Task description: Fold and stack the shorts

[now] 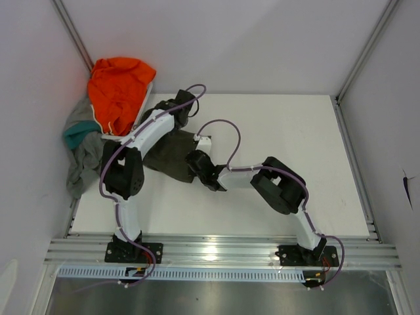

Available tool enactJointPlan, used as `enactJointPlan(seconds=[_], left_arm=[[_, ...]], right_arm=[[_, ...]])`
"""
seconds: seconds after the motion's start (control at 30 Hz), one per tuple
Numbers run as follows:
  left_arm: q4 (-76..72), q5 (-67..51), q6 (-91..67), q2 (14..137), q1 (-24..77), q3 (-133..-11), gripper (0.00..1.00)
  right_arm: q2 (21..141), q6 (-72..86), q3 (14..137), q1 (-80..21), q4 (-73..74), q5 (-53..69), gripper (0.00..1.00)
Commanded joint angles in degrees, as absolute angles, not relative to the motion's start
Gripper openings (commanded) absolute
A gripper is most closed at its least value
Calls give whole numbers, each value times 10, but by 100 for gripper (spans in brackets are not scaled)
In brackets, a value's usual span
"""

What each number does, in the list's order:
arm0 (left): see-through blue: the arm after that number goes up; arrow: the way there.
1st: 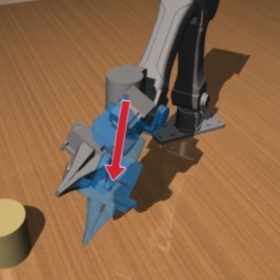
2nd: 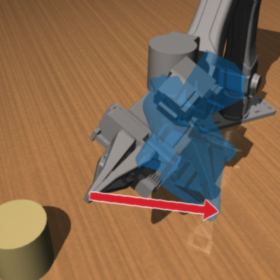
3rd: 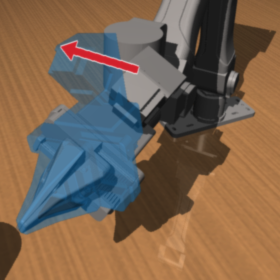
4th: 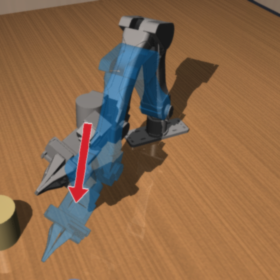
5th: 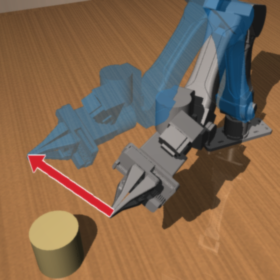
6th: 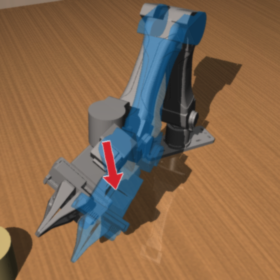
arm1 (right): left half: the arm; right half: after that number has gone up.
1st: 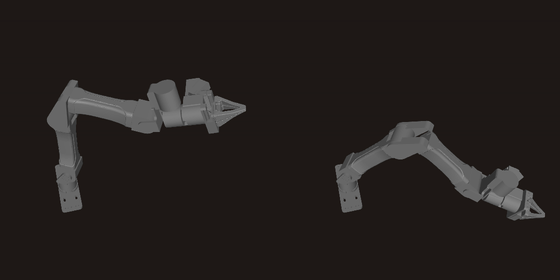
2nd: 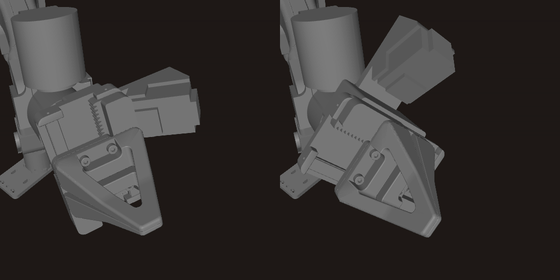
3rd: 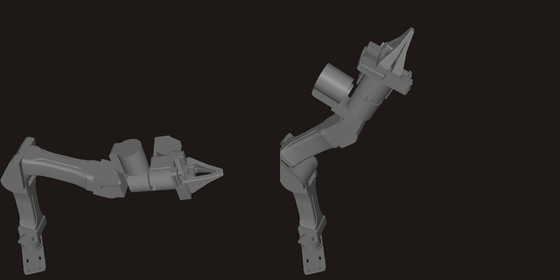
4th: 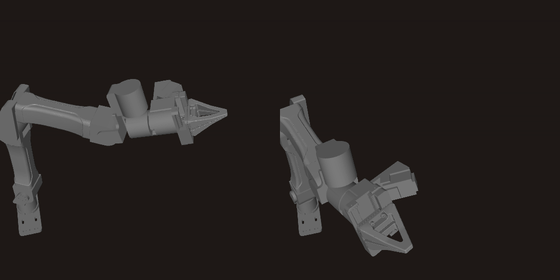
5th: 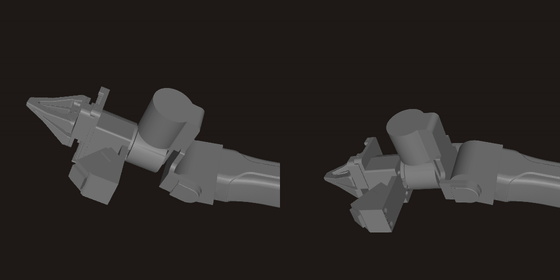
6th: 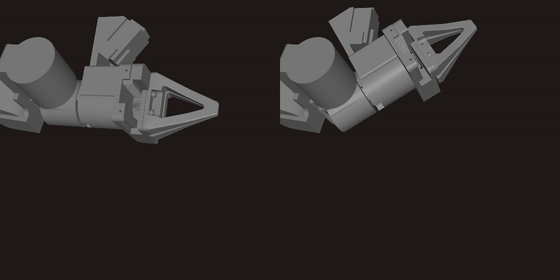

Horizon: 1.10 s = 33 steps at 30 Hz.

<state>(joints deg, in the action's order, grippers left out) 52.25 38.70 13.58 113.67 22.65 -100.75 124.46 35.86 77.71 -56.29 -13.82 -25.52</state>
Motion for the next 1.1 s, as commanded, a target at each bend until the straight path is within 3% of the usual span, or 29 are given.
enactJointPlan(seconds=[0.0,0.6,1.07], left_arm=[[437,425,154,1099,247,-959,0],[364,490,140,1095,323,-895,0],[331,520,142,1101,374,-860,0]], right_arm=[[1185,375,745,-556,-169,-264,0],[1116,432,613,-503,-213,-265,0],[1174,480,613,-480,-246,-207,0]])
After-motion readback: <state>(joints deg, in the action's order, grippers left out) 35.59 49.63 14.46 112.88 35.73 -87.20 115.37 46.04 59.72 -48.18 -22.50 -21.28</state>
